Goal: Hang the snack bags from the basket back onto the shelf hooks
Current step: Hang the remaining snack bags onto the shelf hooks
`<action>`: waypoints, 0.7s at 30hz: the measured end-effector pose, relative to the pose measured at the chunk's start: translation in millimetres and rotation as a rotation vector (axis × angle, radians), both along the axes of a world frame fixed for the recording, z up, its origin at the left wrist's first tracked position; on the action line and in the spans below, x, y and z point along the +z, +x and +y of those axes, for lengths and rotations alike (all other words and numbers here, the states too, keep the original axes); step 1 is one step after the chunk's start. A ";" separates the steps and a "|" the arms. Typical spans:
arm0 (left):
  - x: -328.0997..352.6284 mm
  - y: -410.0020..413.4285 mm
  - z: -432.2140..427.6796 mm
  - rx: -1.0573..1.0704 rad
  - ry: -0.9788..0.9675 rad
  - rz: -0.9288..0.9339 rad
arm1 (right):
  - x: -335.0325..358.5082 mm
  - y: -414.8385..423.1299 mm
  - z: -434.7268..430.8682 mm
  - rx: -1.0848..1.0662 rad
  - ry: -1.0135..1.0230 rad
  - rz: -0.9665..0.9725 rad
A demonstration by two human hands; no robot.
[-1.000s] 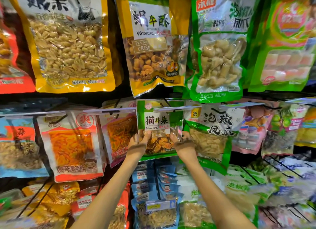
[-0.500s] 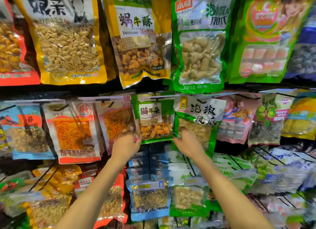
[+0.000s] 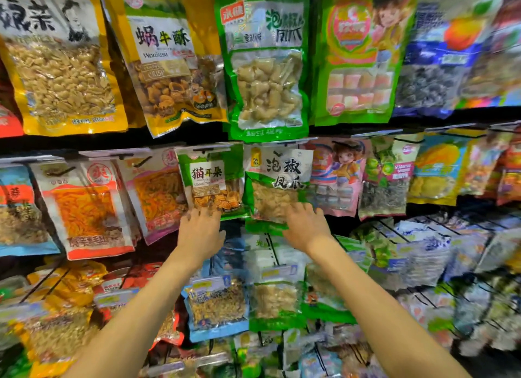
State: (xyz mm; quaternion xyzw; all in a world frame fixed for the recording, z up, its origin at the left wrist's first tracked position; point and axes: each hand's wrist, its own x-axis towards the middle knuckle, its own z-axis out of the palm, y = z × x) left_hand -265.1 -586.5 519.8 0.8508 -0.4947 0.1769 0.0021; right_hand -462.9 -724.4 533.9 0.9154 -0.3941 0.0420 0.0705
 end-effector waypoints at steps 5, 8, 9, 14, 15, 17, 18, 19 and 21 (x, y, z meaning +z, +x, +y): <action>-5.1 -21.3 -15.1 -0.033 0.037 0.062 | -7.3 -17.0 -1.6 -0.020 0.061 -0.044; -4.7 -27.1 -33.2 -0.136 -0.107 0.404 | -12.1 -21.1 -8.6 -0.025 0.161 -0.225; -4.6 -29.0 -39.3 -0.155 -0.150 0.515 | -15.1 -20.7 -11.1 -0.017 0.212 -0.310; -2.2 -35.0 -71.0 -0.140 -0.414 0.923 | -32.5 -9.4 -27.0 -0.014 0.295 -0.739; -1.7 -34.4 -76.9 -0.137 -0.475 0.983 | -33.3 -6.1 -31.2 -0.032 0.345 -0.835; -2.2 -31.3 -87.3 -0.110 -0.559 1.093 | -31.7 1.4 -40.7 -0.068 0.465 -0.985; -4.5 -28.4 -93.8 -0.100 -0.580 1.155 | -30.7 5.8 -46.7 -0.087 0.514 -1.034; -5.4 -27.3 -99.0 -0.103 -0.605 1.215 | -29.1 9.7 -52.9 -0.110 0.549 -1.073; -11.5 -20.6 -111.3 -0.103 -0.655 1.293 | -29.6 18.3 -67.0 -0.159 0.574 -1.124</action>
